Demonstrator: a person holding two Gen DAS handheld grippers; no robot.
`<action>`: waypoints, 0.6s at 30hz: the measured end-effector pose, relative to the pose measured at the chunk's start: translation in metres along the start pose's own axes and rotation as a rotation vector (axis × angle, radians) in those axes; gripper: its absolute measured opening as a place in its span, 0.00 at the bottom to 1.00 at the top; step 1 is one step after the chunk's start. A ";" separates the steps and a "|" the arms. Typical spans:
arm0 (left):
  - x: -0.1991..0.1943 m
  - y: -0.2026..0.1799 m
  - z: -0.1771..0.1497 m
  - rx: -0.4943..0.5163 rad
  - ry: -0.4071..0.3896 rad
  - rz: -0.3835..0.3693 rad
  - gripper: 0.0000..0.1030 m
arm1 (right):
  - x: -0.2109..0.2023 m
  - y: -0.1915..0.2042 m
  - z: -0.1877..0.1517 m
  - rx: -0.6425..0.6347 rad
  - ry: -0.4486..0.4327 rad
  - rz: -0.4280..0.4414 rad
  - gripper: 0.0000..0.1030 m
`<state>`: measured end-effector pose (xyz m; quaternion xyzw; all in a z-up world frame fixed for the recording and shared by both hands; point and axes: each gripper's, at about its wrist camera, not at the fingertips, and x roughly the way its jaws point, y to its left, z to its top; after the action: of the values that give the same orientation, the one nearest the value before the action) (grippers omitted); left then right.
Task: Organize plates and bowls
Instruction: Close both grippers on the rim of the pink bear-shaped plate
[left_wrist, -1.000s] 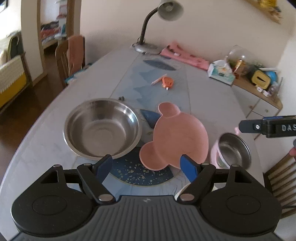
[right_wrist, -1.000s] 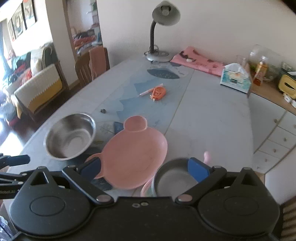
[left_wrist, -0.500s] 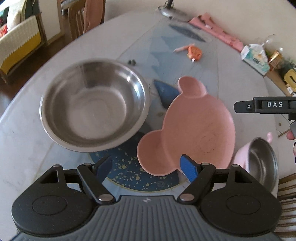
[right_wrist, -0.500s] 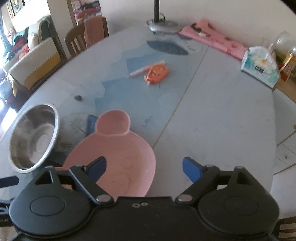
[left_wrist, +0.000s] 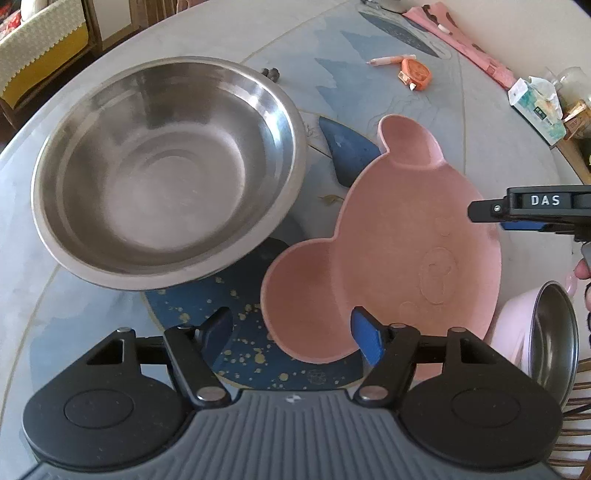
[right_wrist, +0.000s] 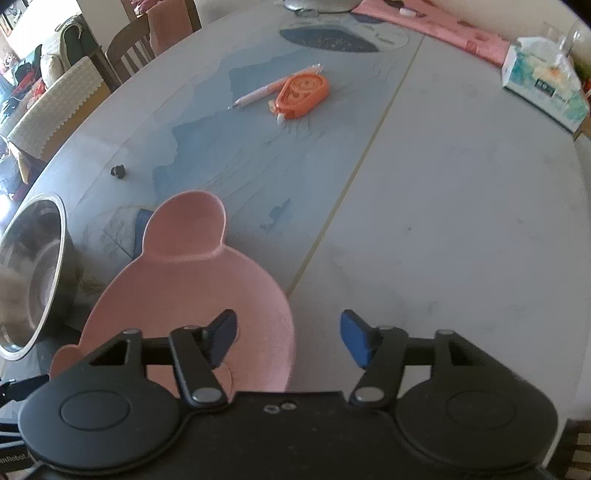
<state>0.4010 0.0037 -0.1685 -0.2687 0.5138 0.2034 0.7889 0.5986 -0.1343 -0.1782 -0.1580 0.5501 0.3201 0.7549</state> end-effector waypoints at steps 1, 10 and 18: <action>0.002 0.000 0.000 -0.003 0.005 -0.011 0.61 | 0.002 0.000 0.000 0.000 0.002 0.003 0.51; 0.007 -0.008 0.002 -0.003 0.011 -0.016 0.52 | 0.008 -0.002 -0.004 0.007 0.035 0.031 0.22; 0.007 -0.006 0.004 -0.022 0.007 -0.021 0.48 | 0.002 -0.003 -0.011 0.014 -0.001 0.004 0.11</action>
<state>0.4097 0.0023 -0.1723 -0.2836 0.5113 0.2000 0.7862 0.5928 -0.1421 -0.1842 -0.1514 0.5523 0.3178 0.7557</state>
